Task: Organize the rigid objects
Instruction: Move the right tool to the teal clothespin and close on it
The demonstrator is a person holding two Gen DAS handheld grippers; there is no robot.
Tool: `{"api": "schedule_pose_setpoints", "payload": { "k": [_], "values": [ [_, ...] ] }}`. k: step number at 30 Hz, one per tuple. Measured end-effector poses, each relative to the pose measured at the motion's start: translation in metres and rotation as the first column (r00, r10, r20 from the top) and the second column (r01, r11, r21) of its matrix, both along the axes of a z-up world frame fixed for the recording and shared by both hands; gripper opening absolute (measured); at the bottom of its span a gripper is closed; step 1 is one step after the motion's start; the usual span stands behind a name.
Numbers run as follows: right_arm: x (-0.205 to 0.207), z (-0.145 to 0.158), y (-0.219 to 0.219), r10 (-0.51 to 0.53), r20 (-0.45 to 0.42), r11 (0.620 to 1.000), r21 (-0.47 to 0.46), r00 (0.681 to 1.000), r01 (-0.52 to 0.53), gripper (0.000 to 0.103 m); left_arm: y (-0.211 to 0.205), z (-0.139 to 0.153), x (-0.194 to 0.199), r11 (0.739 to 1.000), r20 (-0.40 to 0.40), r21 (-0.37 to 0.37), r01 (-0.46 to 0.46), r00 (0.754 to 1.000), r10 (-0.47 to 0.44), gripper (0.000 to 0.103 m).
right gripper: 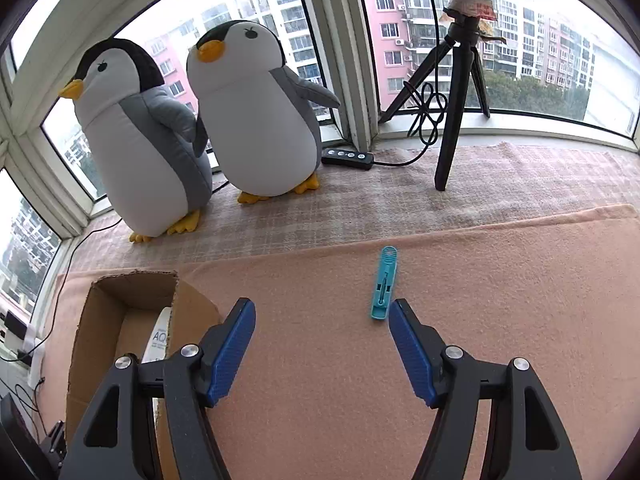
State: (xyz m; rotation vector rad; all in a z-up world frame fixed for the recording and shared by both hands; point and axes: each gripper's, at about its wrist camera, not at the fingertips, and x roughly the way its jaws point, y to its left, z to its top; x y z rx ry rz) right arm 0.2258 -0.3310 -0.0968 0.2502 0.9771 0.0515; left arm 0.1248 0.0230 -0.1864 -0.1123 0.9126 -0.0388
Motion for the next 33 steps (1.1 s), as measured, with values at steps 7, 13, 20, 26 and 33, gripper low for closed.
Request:
{"api": "schedule_pose_setpoints", "payload": {
  "k": [7, 13, 20, 26, 33],
  "values": [
    [0.027, -0.024, -0.017, -0.055, -0.067, 0.998, -0.041, 0.996, 0.052, 0.052, 0.000, 0.000, 0.000, 1.000, 0.000, 0.000, 0.000, 1.000, 0.000, 0.063],
    [0.043, -0.046, -0.021, -0.076, -0.121, 0.996, -0.055, 0.990, 0.070, 0.037, 0.000, 0.000, 0.000, 1.000, 0.000, 0.000, 0.000, 1.000, 0.000, 0.063],
    [0.049, -0.059, -0.022, -0.087, -0.145, 0.994, -0.076, 0.986, 0.076, 0.024, 0.000, 0.000, 0.000, 1.000, 0.000, 0.000, 0.000, 1.000, 0.000, 0.063],
    [0.051, -0.060, -0.025, -0.087, -0.143, 0.993, -0.094, 0.986, 0.074, 0.012, 0.000, 0.000, 0.000, 1.000, 0.000, 0.000, 0.000, 1.000, 0.000, 0.063],
    [0.048, -0.059, -0.024, -0.075, -0.144, 0.994, -0.091, 0.987, 0.063, 0.011, 0.000, 0.000, 0.000, 1.000, 0.000, 0.000, 0.000, 1.000, 0.000, 0.064]
  ]
}}
